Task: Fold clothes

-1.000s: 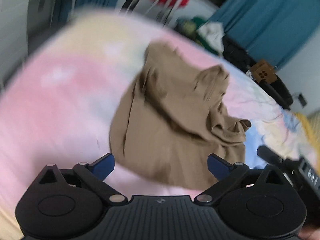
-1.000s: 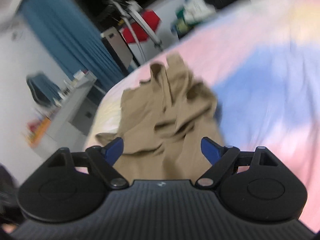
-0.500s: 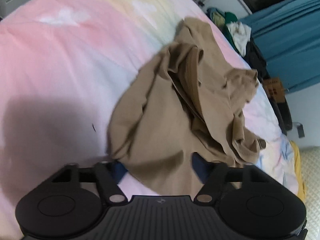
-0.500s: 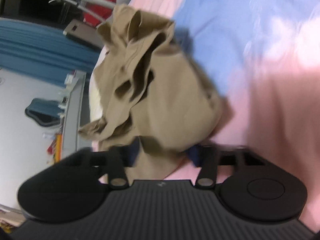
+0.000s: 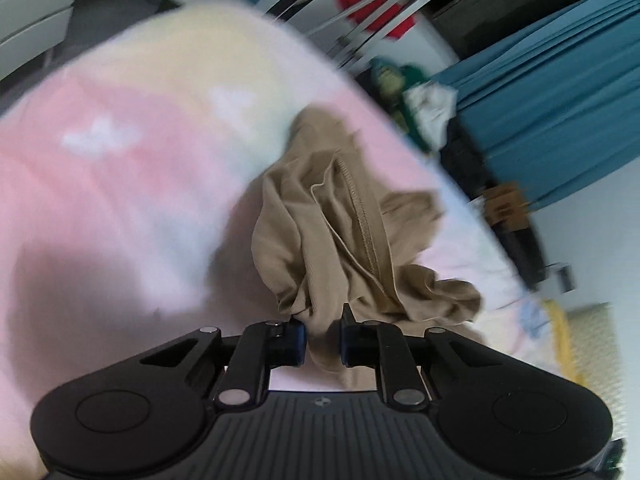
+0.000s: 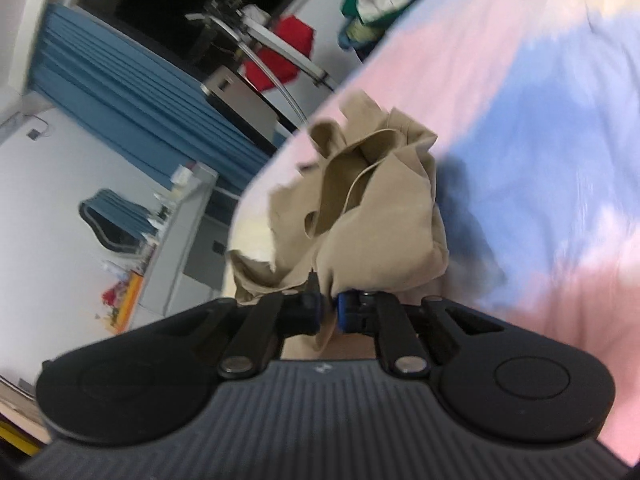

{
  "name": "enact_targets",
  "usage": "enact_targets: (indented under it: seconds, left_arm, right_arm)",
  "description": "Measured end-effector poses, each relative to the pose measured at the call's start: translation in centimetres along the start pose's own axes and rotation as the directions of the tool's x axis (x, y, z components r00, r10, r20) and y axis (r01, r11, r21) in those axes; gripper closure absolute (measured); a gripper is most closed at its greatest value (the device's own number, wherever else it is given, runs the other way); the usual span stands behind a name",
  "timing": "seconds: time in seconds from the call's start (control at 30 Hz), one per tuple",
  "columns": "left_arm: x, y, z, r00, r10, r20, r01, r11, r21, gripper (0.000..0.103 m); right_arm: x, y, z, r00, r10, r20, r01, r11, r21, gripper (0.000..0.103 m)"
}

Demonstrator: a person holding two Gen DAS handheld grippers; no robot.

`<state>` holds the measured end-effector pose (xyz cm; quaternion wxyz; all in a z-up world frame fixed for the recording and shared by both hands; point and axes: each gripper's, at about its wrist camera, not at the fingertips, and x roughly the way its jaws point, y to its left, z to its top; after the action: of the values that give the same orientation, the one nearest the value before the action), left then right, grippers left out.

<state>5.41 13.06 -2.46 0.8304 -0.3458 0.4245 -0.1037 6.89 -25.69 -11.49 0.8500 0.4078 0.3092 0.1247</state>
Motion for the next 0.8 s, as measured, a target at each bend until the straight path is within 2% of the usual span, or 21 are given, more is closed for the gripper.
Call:
enact_targets:
  seconds: [0.1,0.2,0.37,0.53,0.6,0.67,0.73,0.8]
  left_arm:
    - [-3.1,-1.6,0.1,0.999,-0.047,0.026,0.047,0.999,-0.002,0.087]
    - [-5.2,-2.2,-1.2,0.998,-0.063,0.021,0.063,0.998,0.020,0.087]
    - [-8.2,0.1,-5.5,0.998,-0.048,-0.041,0.046,0.998,-0.046,0.087]
    - [-10.4,2.8,-10.0,0.997,-0.017,-0.080,0.012,0.998,-0.067,0.088]
    - [-10.4,3.2,-10.2,0.997,-0.019,-0.081,0.013,0.998,-0.069,0.088]
    - [-9.9,3.5,-9.4,0.996,-0.036,-0.085,0.028,0.995,-0.095,0.093]
    - [-9.4,3.1,-8.4,0.998,-0.033,-0.050,0.028,0.994,-0.101,0.098]
    - [-9.3,2.7,-7.6,1.000,-0.011,-0.015,0.009,0.997,-0.082,0.097]
  right_arm:
    - [-2.2,1.4,0.5,0.999,0.032,0.020,-0.032,0.999,0.011,0.092]
    - [-4.4,2.2,-0.3,0.999,0.029,0.029,-0.029,1.000,0.000,0.092]
    - [-8.3,2.5,-3.4,0.999,0.016,0.030,-0.015,1.000,-0.015,0.093]
    - [-13.2,1.8,-7.5,0.999,-0.003,0.032,0.002,1.000,0.011,0.093]
    - [-14.1,2.2,-7.7,0.998,-0.015,0.058,0.015,1.000,0.000,0.093]
    - [-14.1,2.7,-6.8,0.996,-0.015,0.088,0.016,1.000,-0.005,0.093]
    - [-13.4,2.9,-5.6,0.996,-0.023,0.091,0.021,1.000,0.020,0.093]
    - [-13.1,2.5,-5.2,0.996,-0.029,0.087,0.025,0.999,0.042,0.093]
